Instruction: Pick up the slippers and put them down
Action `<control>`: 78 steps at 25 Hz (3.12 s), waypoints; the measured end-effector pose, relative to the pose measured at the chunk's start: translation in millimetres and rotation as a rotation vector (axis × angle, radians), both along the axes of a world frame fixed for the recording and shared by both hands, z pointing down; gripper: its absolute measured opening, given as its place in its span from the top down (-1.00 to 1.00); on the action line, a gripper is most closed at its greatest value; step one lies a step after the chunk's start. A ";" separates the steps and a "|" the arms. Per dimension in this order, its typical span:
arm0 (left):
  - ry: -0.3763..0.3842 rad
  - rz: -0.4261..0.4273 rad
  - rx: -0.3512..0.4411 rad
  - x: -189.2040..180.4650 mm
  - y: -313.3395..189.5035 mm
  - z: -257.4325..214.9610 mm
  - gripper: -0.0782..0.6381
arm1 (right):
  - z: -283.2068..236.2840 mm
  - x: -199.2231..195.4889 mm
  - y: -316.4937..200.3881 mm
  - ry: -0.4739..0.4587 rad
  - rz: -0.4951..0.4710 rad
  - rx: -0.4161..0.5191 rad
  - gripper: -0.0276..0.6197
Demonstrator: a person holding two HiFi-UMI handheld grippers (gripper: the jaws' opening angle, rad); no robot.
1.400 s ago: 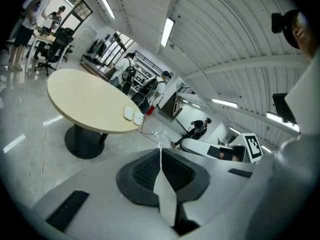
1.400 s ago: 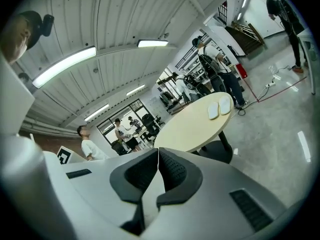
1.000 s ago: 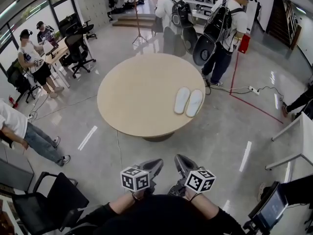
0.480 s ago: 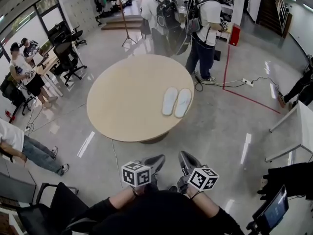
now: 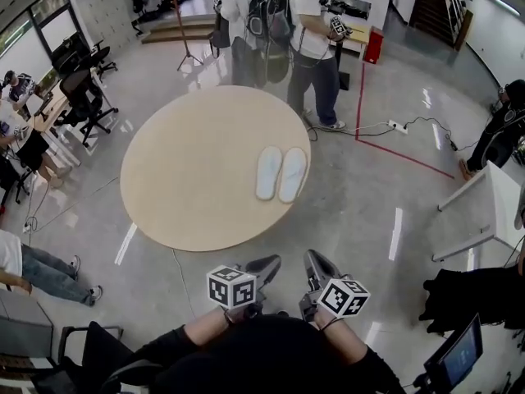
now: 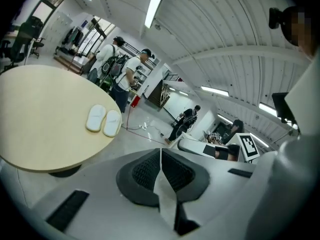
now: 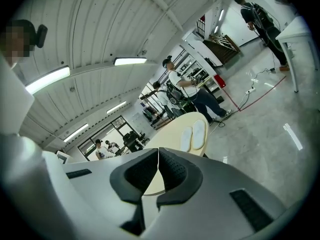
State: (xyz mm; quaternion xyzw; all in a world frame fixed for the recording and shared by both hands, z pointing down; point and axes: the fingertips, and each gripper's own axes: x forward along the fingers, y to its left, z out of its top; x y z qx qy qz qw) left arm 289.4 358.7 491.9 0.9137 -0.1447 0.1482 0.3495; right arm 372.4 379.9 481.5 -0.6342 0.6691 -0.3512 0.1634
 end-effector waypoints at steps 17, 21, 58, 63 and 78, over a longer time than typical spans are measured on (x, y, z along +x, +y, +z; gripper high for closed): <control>0.015 0.012 -0.096 -8.3 -225.5 22.5 0.71 | 24.6 -13.2 -221.8 0.020 0.013 -0.104 0.86; 0.029 0.028 -0.104 -11.1 -259.2 22.6 0.71 | 27.5 -10.5 -250.8 0.015 0.056 -0.125 0.86; -0.066 -0.096 -0.109 50.4 -410.4 72.8 0.71 | 93.9 83.1 -406.3 0.030 0.019 -0.197 0.86; -0.080 -0.087 -0.117 69.1 -426.2 87.7 0.71 | 108.2 99.4 -421.1 0.055 0.013 -0.237 0.86; -0.242 -0.023 -0.125 134.0 -466.5 150.7 0.23 | 173.5 151.2 -440.6 0.107 0.007 -0.450 0.24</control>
